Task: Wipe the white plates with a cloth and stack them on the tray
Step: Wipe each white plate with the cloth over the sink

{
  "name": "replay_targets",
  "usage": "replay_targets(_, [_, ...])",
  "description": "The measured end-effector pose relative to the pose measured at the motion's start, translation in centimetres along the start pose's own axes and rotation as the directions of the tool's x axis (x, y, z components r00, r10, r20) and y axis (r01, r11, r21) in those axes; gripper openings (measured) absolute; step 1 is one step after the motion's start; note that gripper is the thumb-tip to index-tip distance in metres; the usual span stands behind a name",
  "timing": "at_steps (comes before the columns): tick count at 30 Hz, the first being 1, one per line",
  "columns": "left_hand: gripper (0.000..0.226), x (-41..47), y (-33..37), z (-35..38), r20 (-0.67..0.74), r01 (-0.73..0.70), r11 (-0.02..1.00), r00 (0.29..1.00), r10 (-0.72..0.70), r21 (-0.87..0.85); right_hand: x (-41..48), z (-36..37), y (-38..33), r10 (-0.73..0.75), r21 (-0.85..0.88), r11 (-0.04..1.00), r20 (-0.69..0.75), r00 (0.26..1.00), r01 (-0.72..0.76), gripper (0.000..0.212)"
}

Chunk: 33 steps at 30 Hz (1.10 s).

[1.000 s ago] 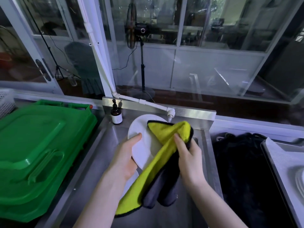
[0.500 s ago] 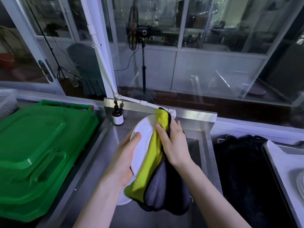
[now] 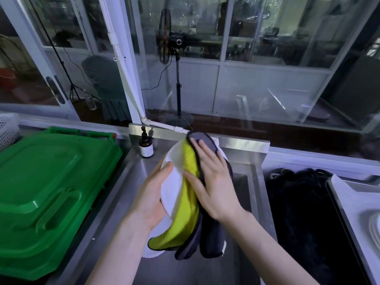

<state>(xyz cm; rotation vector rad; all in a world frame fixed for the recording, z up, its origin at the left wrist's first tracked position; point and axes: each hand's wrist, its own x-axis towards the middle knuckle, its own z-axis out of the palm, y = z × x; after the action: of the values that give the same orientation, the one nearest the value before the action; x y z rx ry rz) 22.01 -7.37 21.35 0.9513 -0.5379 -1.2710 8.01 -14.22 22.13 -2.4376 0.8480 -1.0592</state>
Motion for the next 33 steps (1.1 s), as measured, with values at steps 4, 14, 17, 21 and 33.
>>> replay_targets(4, [0.048, 0.4, -0.2, 0.2, 0.032, 0.002, 0.999, 0.999, 0.0, -0.041, 0.8, 0.1, 0.1, -0.124, -0.057, 0.99, 0.071, 0.99, 0.128, 0.053])
replay_targets(14, [0.065, 0.8, 0.8, -1.1, -0.083, -0.049, 0.996, 0.996, 0.042, -0.073, -1.0, -0.8, 3.6, 0.322, 0.213, 0.928, -0.051, 0.945, -0.305, 0.058])
replay_targets(17, [0.077, 0.8, 0.5, -0.1, -0.031, -0.017, 0.997, 0.999, 0.015, -0.074, 0.8, -1.0, 2.5, 0.151, 0.067, 0.986, -0.018, 0.988, -0.15, 0.061])
replay_targets(21, [0.061, 1.2, 0.3, 0.0, -0.045, -0.051, 0.991, 0.998, 0.046, -0.125, 2.5, -1.6, 2.5, 0.098, 0.057, 0.994, 0.001, 0.995, -0.098, 0.06])
replay_targets(33, [0.047, 2.4, 0.1, -0.8, -0.179, -0.177, 0.947, 0.975, 0.131, -0.269, -3.9, -0.4, 2.8, 0.326, 0.404, 0.869, -0.038, 0.945, -0.284, 0.055])
